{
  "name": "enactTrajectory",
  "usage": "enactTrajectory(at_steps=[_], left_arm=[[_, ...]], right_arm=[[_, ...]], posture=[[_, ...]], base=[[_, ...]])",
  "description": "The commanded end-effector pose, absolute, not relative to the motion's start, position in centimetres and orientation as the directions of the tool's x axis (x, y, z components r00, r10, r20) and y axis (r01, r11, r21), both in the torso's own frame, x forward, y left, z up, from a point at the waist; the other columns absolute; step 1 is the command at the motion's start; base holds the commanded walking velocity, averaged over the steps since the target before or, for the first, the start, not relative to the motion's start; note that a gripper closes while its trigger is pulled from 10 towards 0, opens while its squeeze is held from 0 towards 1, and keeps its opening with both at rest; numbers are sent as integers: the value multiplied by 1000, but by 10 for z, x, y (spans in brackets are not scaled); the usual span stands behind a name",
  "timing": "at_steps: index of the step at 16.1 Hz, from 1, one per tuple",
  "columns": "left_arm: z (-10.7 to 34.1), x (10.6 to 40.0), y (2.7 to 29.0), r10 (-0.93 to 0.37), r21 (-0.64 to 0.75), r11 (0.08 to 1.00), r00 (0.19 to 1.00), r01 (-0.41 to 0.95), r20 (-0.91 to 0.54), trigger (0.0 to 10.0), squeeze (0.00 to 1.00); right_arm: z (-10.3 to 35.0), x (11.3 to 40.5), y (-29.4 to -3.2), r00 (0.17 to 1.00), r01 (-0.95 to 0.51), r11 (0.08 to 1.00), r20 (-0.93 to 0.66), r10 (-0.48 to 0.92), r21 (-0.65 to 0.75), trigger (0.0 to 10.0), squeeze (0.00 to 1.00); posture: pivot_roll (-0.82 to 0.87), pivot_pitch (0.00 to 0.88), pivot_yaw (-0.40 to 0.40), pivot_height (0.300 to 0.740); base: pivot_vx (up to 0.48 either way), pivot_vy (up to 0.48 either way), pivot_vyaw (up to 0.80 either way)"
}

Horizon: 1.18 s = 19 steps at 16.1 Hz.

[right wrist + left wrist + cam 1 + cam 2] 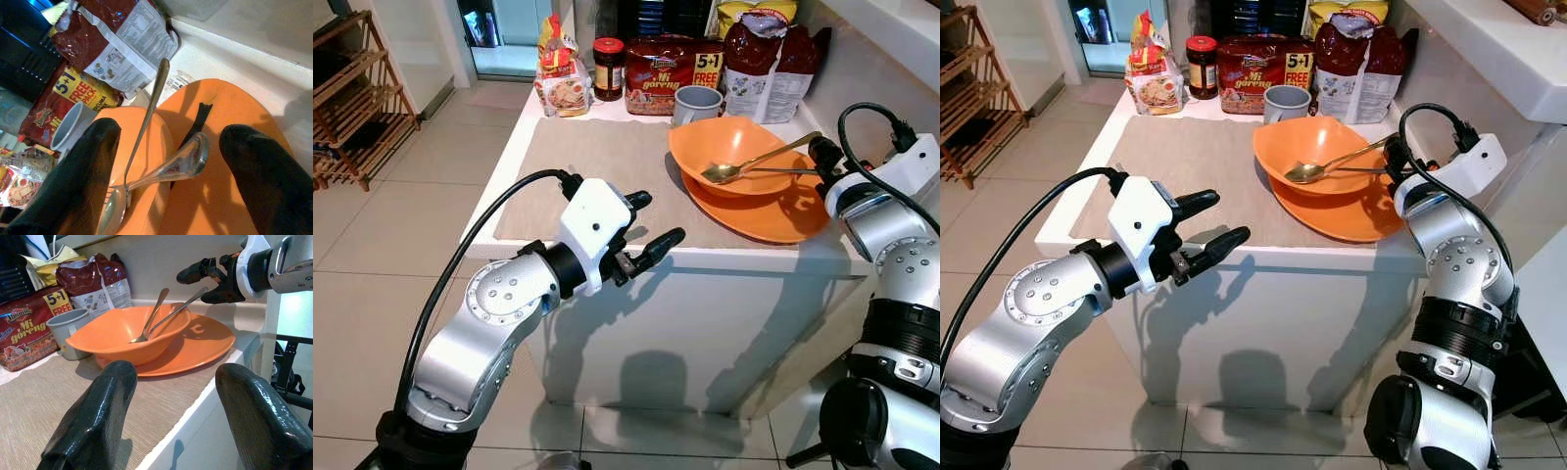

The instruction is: Setting the table

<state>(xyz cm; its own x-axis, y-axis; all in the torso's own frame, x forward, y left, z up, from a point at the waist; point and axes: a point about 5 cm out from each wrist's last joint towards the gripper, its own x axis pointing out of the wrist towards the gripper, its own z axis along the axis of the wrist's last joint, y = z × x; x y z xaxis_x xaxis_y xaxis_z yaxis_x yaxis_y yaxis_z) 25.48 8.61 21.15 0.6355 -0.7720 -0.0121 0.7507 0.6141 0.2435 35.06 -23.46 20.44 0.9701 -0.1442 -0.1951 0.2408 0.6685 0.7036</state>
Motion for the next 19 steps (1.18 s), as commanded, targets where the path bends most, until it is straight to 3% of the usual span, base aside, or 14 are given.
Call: enactTrajectory(at_steps=[1,4,7,19], left_arm=[[218,253,84,-785,257,599,619,759,0,10000,0],[219,253,83,-794,252,588,608,769,-2,10000,0],[221,253,82,-796,252,585,605,771,0,10000,0],[222,252,86,-795,265,582,606,769,-12,10000,0]], right_arm=[[212,352,-237,970,243,665,-188,-155,706,4706,0],[211,350,-236,969,246,650,-192,-153,719,1216,0],[211,349,-236,969,245,644,-192,-153,725,0,0],[219,350,-224,982,190,637,-151,-115,747,0,0]], posture=[[86,36,-13,740],[82,46,-5,740],[82,51,-4,740],[100,54,0,740]], base=[[0,0,0],[0,0,0],[0,0,0],[0,0,0]])
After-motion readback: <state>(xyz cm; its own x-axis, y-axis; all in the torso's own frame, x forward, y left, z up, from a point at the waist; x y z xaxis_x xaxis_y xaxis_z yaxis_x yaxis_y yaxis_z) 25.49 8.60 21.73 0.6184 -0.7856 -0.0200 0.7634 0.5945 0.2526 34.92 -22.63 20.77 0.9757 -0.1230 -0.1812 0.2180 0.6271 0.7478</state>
